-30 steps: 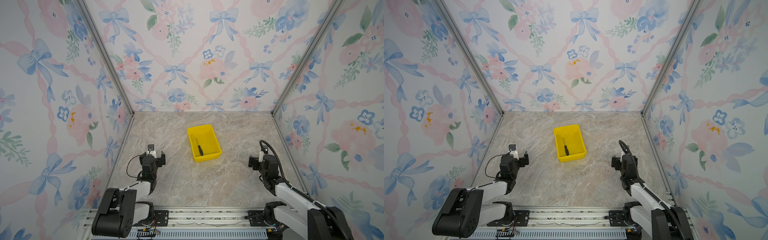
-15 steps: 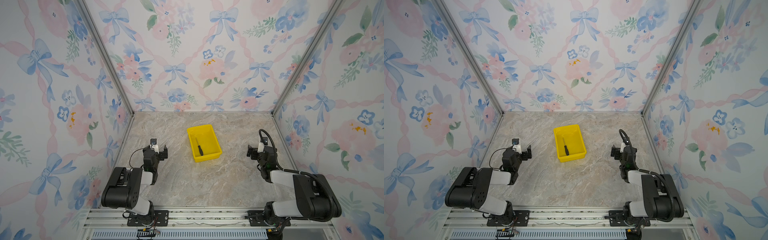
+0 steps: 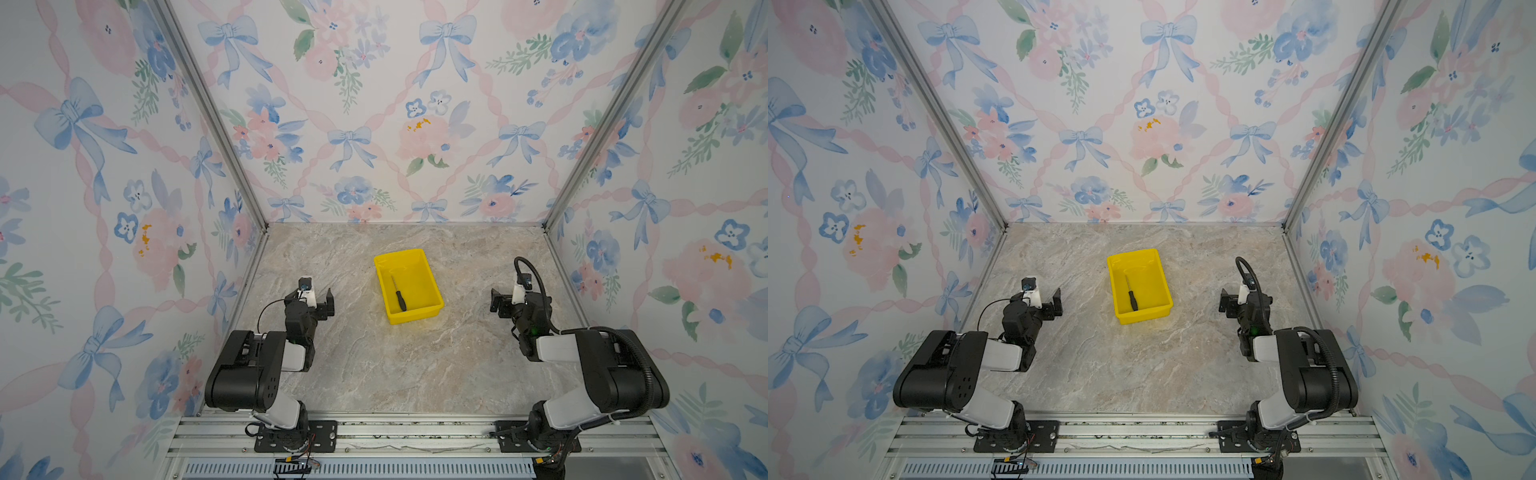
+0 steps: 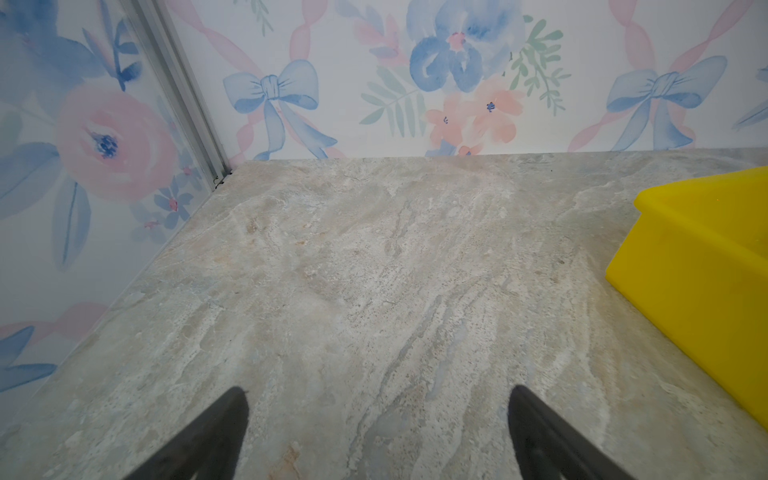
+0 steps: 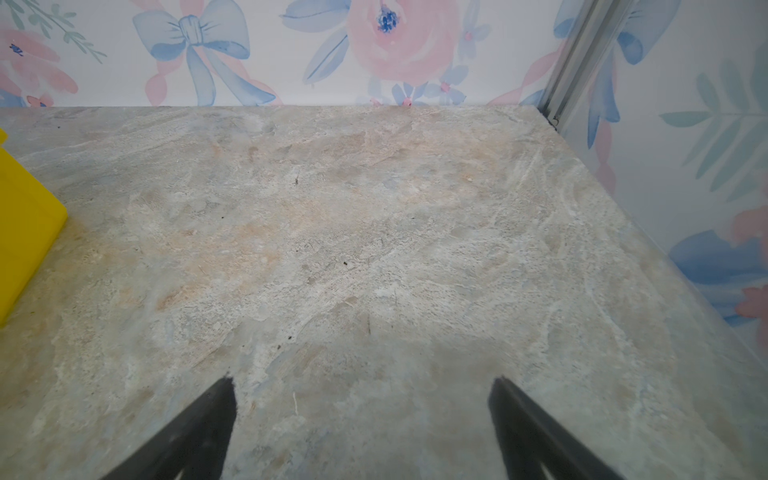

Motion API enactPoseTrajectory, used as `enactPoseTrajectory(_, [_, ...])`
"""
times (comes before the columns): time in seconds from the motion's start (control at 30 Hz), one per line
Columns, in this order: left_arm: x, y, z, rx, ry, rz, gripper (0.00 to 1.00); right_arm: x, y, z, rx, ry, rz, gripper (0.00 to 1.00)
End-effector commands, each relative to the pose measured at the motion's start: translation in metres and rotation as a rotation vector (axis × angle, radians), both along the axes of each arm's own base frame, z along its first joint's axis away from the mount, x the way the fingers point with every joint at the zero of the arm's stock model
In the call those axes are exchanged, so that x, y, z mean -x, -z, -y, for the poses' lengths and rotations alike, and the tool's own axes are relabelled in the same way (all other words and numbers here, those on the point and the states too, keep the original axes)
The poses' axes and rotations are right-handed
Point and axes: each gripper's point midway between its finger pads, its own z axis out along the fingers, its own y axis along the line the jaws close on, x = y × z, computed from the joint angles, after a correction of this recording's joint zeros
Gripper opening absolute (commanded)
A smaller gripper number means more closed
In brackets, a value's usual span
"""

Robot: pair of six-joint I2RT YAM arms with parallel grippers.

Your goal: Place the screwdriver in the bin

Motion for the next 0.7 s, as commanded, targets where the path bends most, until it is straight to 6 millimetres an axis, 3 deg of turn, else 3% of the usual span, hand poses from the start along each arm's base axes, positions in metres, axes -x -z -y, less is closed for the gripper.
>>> enactPoseTrajectory(0.0, [0.0004, -0.0018, -0.0002, 0.001, 0.002, 0.018, 0.98, -0.0088, -0.0131, 0.0006, -0.011, -0.005, 0.047, 0.97])
enactPoseTrajectory(0.67, [0.0005, -0.0018, -0.0023, -0.001, -0.016, 0.019, 0.98, -0.0099, -0.0112, -0.0012, 0.044, 0.032, 0.029, 0.97])
